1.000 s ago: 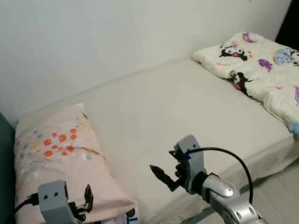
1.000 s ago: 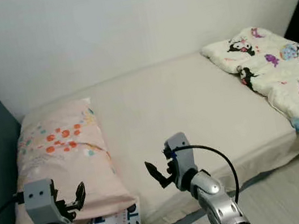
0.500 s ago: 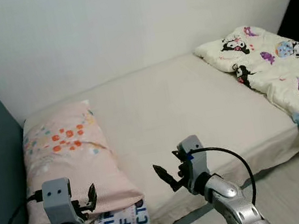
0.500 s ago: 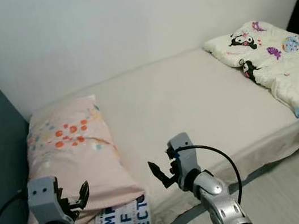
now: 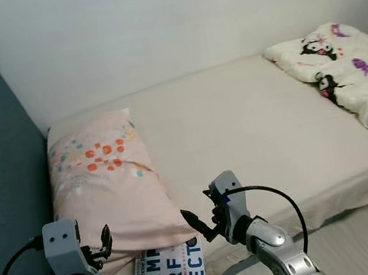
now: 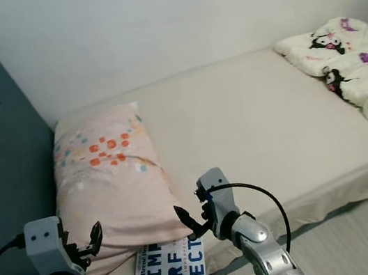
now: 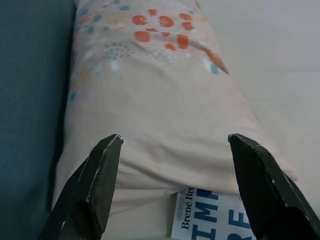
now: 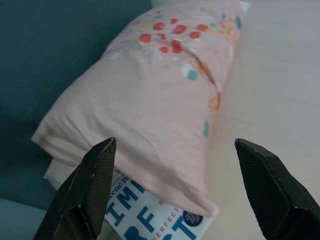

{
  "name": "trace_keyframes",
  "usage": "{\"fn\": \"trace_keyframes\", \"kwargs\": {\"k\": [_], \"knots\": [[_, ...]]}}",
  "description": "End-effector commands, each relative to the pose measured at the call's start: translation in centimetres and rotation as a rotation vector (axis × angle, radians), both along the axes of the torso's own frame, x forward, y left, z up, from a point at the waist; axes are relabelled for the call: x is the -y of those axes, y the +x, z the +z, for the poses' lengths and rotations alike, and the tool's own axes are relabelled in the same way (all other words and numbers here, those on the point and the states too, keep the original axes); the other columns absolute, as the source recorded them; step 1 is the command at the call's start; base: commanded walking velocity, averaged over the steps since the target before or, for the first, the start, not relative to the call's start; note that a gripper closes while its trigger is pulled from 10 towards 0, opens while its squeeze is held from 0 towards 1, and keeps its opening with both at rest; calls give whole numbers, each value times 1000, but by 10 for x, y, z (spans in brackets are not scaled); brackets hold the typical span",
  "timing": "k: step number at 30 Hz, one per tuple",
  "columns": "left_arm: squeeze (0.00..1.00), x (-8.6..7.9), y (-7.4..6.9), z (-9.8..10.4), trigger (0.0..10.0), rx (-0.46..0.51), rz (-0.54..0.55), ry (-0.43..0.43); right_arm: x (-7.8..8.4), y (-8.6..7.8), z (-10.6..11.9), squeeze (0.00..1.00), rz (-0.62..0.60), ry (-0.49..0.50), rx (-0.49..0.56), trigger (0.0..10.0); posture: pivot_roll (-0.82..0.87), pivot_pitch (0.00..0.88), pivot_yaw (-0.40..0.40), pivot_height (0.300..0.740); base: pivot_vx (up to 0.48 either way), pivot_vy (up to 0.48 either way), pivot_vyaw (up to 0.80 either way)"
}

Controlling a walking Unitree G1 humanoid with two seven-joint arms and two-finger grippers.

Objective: Clean up the room

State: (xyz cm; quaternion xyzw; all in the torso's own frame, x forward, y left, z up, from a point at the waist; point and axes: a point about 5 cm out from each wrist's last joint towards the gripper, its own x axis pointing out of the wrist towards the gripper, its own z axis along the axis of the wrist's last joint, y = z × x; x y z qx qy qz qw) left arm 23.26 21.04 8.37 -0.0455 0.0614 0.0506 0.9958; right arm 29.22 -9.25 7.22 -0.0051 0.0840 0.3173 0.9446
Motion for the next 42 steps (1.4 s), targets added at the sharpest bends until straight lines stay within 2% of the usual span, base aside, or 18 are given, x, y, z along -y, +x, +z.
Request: {"fn": "trace_keyframes", "kwargs": {"k": [1,13,28,35,42], "knots": [[0,-3,-5,-2,10000,-7,20,-9,-3,-5,-4,0,19,-11,-3,10000,74,138,-54,740,0,0,800],[0,-3,-6,-5,10000,-44,59,-61,-5,-7,-3,0,47,0,-8,10000,75,145,-56,740,0,0,800],[0,7,-4,2,10000,6,-1,-91,-4,-7,-1,0,49,-2,8,10000,68,137,-53,740,0,0,800],[0,15,-4,3,10000,25,-69,-59,-2,-7,0,0,43,5,15,10000,65,129,-50,740,0,0,800],[0,16,-2,4,10000,27,-77,-62,-1,-7,1,0,36,13,24,10000,66,124,-47,740,0,0,800]]}}
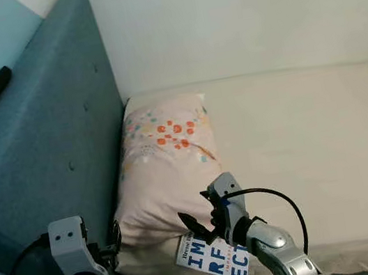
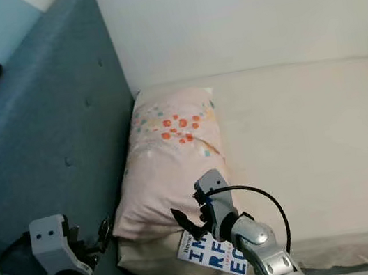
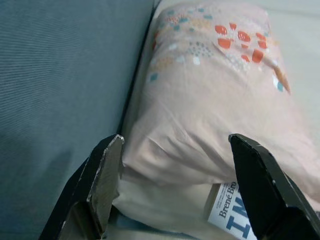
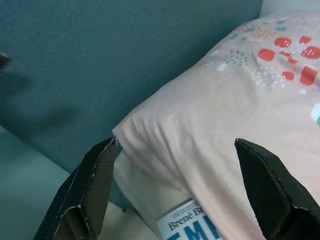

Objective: Clean up the room

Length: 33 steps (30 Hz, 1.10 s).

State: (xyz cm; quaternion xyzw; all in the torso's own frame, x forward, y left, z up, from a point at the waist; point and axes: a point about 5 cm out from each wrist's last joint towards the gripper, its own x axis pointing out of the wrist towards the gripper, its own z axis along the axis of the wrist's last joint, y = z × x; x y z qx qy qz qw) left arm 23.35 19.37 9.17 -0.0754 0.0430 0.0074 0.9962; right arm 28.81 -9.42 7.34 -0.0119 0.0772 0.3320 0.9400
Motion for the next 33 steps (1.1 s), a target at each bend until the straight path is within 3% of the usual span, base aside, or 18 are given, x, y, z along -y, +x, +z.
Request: {"fn": "trace_keyframes", "kwargs": {"k": [1,10,15,20,33], "knots": [[0,-1,-2,-3,10000,-17,3,0,-3,-2,0,0,4,21,9,10000,66,125,-45,740,0,0,800],[0,-2,-1,-1,10000,-10,-8,-11,-2,-1,3,0,-5,51,16,10000,67,128,-45,740,0,0,776],[0,1,0,0,10000,-12,-30,-10,1,0,2,0,-47,94,-12,10000,70,133,-45,740,0,0,0],[0,11,3,-5,10000,-57,-121,22,3,1,0,0,-77,92,-22,10000,68,140,-34,740,0,0,0],[0,17,8,-8,10000,-86,-182,54,6,1,-1,0,-112,101,-32,10000,66,142,-24,740,0,-358,0]]}}
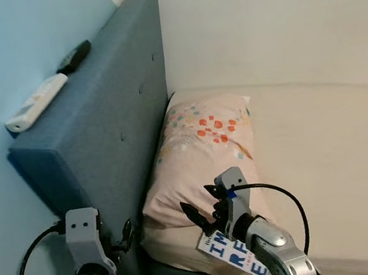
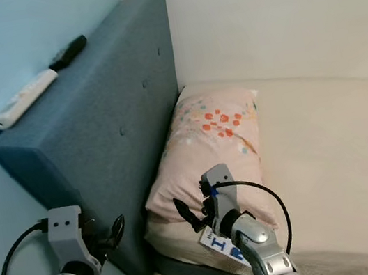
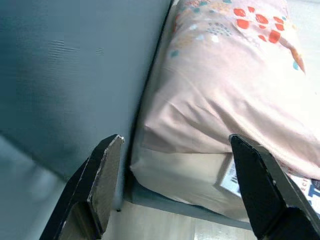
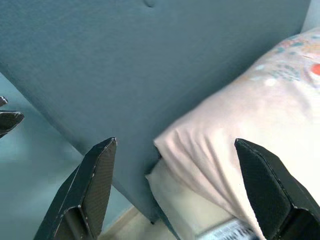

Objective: Clean up the room

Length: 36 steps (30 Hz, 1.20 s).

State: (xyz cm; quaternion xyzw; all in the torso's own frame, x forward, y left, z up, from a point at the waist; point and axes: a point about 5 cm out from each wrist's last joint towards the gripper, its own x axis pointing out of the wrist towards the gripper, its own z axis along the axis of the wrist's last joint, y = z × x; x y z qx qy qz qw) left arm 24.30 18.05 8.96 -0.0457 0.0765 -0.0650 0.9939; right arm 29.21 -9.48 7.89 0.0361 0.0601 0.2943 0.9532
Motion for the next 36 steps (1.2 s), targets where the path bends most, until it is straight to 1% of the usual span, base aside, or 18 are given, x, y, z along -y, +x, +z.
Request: {"fn": "trace_keyframes", "kwargs": {"k": [1,2,4,6,10,15,16,25,30,32,36], "knots": [[0,4,-1,-6,10000,-30,-29,3,5,-3,-7,0,-23,7,-36,10000,66,142,-24,740,0,0,0],[0,7,-2,-6,10000,-37,-47,-11,6,-3,-7,0,-32,-4,-41,10000,66,144,-26,740,0,0,0],[0,6,-2,-7,10000,-40,-50,-11,6,-3,-8,0,-37,-6,-42,10000,66,145,-26,740,0,0,0],[0,4,-2,-8,10000,-43,-42,7,7,-2,-8,0,-48,-13,-43,10000,66,145,-28,740,0,0,0],[0,3,-2,-8,10000,-38,-39,8,8,-1,-8,0,-57,-16,-42,10000,64,147,-30,740,0,0,0],[0,1,0,-7,10000,-33,-23,17,11,0,-8,0,-73,-15,-44,10000,62,148,-30,740,0,0,-710],[0,0,1,-7,10000,-32,-17,19,12,0,-7,0,-72,-28,-33,10000,60,149,-29,740,0,0,0],[0,-3,3,-5,10000,-22,-3,25,12,-1,-8,0,-76,-33,-38,10000,61,149,-30,740,0,0,0],[0,-7,3,-2,10000,-1,20,11,12,-1,-8,0,-78,-25,-39,10000,60,149,-30,740,0,0,0],[0,-8,4,1,10000,16,28,-11,13,-1,-8,0,-79,-21,-38,10000,61,150,-31,740,0,358,0],[0,-9,5,2,10000,23,25,3,12,-1,-8,0,-78,-19,-39,10000,61,150,-31,740,0,476,0]]}}
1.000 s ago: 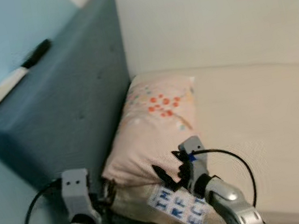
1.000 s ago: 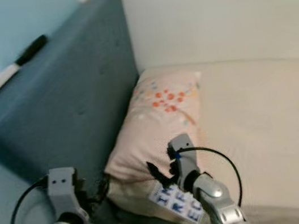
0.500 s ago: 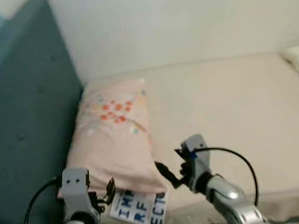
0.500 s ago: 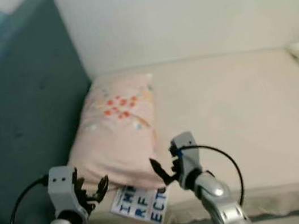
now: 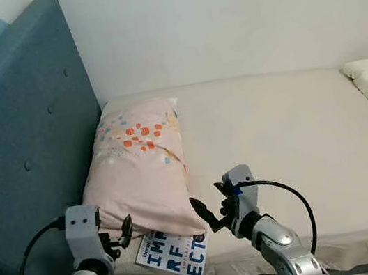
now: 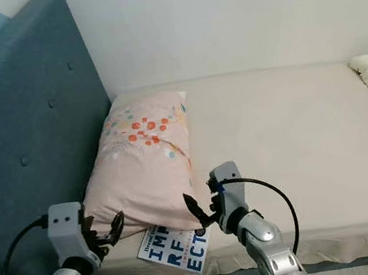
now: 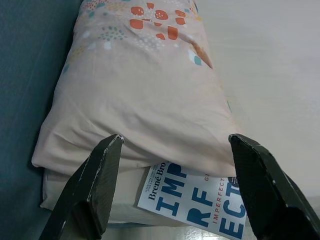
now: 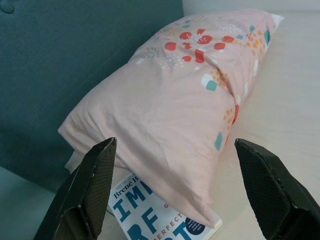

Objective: Clean up the room

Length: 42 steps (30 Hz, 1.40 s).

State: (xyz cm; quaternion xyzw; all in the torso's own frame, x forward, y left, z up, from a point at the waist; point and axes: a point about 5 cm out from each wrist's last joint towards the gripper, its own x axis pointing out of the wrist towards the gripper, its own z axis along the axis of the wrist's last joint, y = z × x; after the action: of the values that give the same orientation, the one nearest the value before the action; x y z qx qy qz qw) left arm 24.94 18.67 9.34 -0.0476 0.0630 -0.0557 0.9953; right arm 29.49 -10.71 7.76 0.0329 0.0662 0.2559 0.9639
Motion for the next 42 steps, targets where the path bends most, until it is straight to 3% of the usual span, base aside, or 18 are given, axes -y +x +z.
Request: {"fn": "trace_keyframes", "kwargs": {"k": [1,17,22,42], "knots": [[0,-2,-1,-2,10000,-2,5,8,0,-4,-7,0,1,-3,-27,10000,61,150,-31,740,0,476,0],[0,1,-1,0,10000,16,-3,5,0,-5,-6,0,0,7,-26,10000,57,143,-28,740,0,30,0],[0,-1,-4,-7,10000,-12,5,41,1,-5,-8,0,-5,-2,-30,10000,56,139,-27,740,0,0,0],[0,5,-8,-12,10000,-45,-42,22,5,-6,-9,0,-12,28,-58,10000,50,141,-30,665,0,0,0]]}}
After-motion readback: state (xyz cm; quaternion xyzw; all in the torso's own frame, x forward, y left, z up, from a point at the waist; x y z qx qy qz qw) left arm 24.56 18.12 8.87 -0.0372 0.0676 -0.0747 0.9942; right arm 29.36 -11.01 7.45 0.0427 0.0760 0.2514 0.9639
